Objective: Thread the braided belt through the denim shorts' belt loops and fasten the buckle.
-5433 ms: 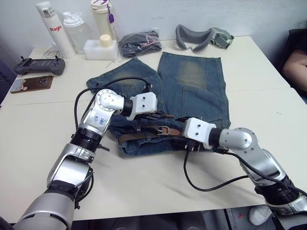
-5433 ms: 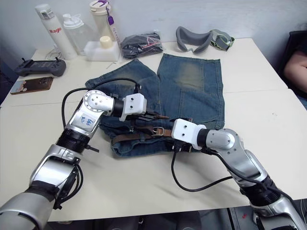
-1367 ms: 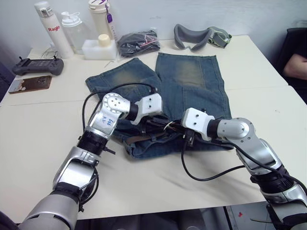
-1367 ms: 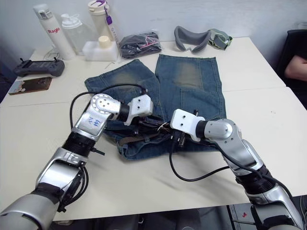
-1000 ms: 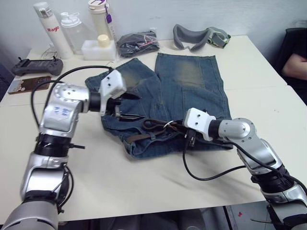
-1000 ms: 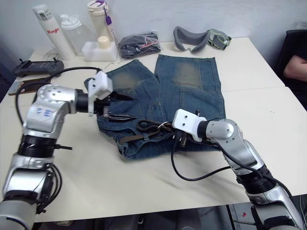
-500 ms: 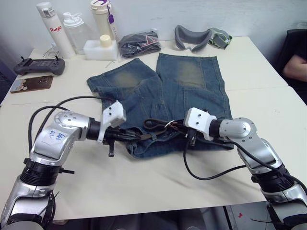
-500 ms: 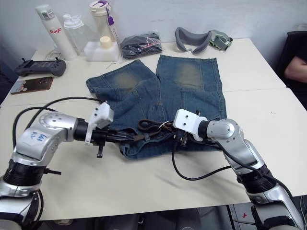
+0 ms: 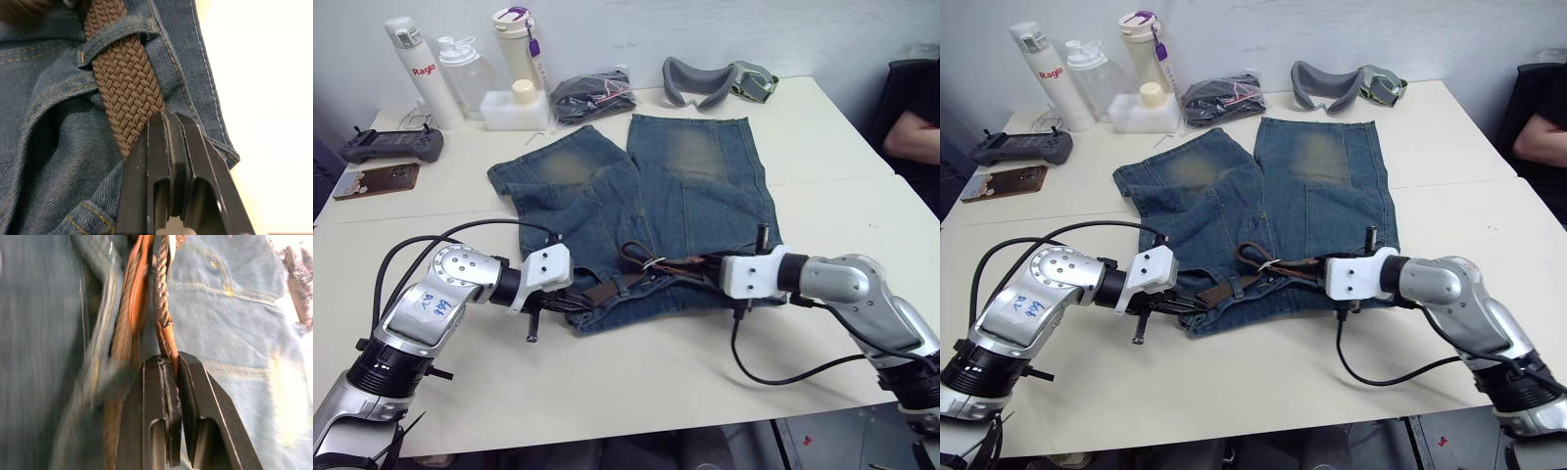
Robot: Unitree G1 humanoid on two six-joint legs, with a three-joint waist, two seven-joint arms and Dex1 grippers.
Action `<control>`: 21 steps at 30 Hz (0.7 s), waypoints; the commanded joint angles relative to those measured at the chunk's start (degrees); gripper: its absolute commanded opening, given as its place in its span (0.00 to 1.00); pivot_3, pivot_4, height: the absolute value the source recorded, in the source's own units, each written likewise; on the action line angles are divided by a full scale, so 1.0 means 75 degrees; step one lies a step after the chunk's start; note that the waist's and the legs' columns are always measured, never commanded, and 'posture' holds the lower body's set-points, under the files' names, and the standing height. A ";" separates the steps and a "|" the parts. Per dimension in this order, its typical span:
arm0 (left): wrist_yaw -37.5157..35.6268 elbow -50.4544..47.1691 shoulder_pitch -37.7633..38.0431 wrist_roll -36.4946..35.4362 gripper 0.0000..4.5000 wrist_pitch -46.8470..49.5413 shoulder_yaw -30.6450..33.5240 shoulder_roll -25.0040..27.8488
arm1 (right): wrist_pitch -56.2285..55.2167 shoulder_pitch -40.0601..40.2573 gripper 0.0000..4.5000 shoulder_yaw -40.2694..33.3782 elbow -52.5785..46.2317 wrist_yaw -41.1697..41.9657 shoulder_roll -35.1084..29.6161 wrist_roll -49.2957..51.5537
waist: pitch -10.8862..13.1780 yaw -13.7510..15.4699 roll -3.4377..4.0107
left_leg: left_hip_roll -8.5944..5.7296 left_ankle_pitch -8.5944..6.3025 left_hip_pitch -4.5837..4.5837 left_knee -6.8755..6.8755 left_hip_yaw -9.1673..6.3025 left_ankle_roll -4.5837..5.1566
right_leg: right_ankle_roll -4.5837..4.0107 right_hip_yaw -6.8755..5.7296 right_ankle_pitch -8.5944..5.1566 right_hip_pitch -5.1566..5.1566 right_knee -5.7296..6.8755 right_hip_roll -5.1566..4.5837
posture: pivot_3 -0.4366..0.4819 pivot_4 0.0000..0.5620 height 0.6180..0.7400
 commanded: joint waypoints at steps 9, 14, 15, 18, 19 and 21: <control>-0.0550 0.0449 0.0770 0.0226 0.02 -0.0047 -0.0331 0.0456 | -0.5100 0.0746 0.00 -0.1046 0.3885 -0.3093 -0.1225 -0.1952 | -0.0128 -0.0056 0.0058 | 0.0032 -0.0261 -0.0011 0.0325 0.0180 0.0069 | -0.0014 0.0002 -0.0186 -0.0060 0.0303 -0.0107 | 0.48 0.27 0.19; -0.0576 0.0433 0.1011 0.0397 0.02 -0.0234 -0.0347 0.0659 | -0.5485 0.0838 0.00 -0.0832 0.4347 -0.3618 -0.1196 -0.2485 | -0.0269 -0.0035 0.0065 | 0.0092 -0.0454 -0.0053 0.0541 0.0237 0.0115 | -0.0115 -0.0001 -0.0306 -0.0122 0.0498 -0.0108 | 0.48 0.27 0.19; -0.0569 0.0438 0.1043 0.0421 0.02 -0.0268 -0.0351 0.0689 | -0.5522 0.0805 0.00 -0.0795 0.4463 -0.3797 -0.1180 -0.2685 | -0.0290 -0.0034 0.0060 | 0.0096 -0.0486 -0.0050 0.0557 0.0237 0.0116 | -0.0104 -0.0002 -0.0317 -0.0125 0.0518 -0.0109 | 0.48 0.27 0.19; -0.0563 0.0450 0.1123 0.0463 0.02 -0.0359 -0.0360 0.0760 | -0.5606 0.0688 0.00 -0.0650 0.4695 -0.4225 -0.1111 -0.3112 | -0.0320 -0.0031 0.0060 | 0.0101 -0.0507 -0.0043 0.0563 0.0247 0.0130 | -0.0090 0.0003 -0.0352 -0.0127 0.0531 -0.0101 | 0.48 0.27 0.19; -0.0568 0.0458 0.1147 0.0482 0.02 -0.0391 -0.0365 0.0791 | -0.5631 0.0643 0.00 -0.0594 0.4760 -0.4377 -0.1094 -0.3252 | -0.0330 -0.0030 0.0064 | 0.0102 -0.0510 -0.0043 0.0564 0.0248 0.0131 | -0.0107 0.0004 -0.0362 -0.0127 0.0531 -0.0100 | 0.48 0.27 0.19; -0.0586 0.0478 0.1207 0.0495 0.02 -0.0447 -0.0352 0.0861 | -0.5672 0.0580 0.00 -0.0452 0.4891 -0.4613 -0.1102 -0.3517 | -0.0357 -0.0032 0.0061 | 0.0107 -0.0523 -0.0042 0.0576 0.0251 0.0130 | -0.0178 0.0009 -0.0410 -0.0129 0.0544 -0.0099 | 0.48 0.27 0.19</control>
